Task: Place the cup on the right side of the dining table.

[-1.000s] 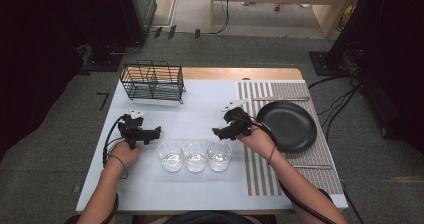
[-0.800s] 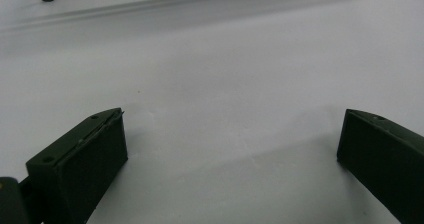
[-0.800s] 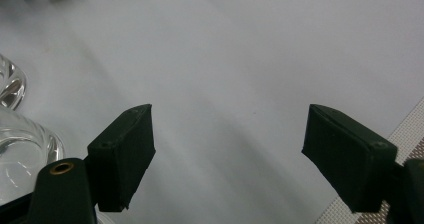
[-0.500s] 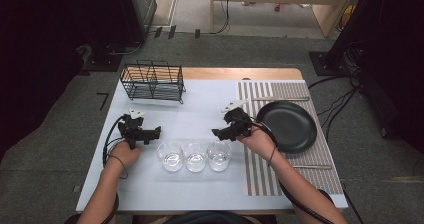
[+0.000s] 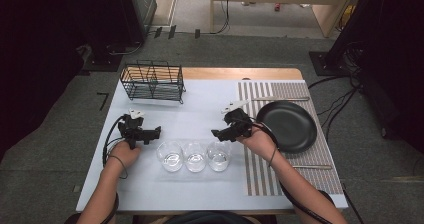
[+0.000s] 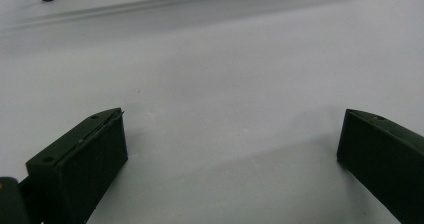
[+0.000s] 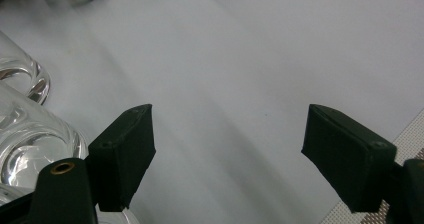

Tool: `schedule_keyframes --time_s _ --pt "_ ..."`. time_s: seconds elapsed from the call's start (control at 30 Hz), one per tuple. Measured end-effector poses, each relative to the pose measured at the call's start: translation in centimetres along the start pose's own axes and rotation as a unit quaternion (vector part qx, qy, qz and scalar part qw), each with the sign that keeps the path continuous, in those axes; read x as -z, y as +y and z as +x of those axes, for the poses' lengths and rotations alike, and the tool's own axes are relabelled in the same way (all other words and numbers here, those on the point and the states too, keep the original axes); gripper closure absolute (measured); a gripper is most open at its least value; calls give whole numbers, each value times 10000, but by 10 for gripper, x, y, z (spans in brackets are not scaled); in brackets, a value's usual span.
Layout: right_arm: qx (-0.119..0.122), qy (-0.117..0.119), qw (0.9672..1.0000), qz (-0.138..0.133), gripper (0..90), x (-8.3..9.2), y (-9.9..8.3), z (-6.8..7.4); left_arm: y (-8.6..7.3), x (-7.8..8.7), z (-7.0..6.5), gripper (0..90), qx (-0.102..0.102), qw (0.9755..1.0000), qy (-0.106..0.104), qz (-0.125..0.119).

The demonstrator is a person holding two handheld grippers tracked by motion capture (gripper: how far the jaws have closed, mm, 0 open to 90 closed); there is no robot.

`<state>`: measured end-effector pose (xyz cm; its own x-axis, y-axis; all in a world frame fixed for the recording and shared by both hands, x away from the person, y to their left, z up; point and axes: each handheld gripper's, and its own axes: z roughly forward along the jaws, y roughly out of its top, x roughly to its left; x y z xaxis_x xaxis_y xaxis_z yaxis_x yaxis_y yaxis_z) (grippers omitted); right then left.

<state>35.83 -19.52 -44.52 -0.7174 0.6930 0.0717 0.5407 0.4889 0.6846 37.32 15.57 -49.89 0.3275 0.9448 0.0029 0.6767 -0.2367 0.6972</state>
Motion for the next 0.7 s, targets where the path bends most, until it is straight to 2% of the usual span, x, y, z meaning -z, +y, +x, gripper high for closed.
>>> schedule_keyframes --time_s 0.7 --pt "179 121 9997 -67 209 9 1 4 0 0 0 0 0 10000 -1 5"
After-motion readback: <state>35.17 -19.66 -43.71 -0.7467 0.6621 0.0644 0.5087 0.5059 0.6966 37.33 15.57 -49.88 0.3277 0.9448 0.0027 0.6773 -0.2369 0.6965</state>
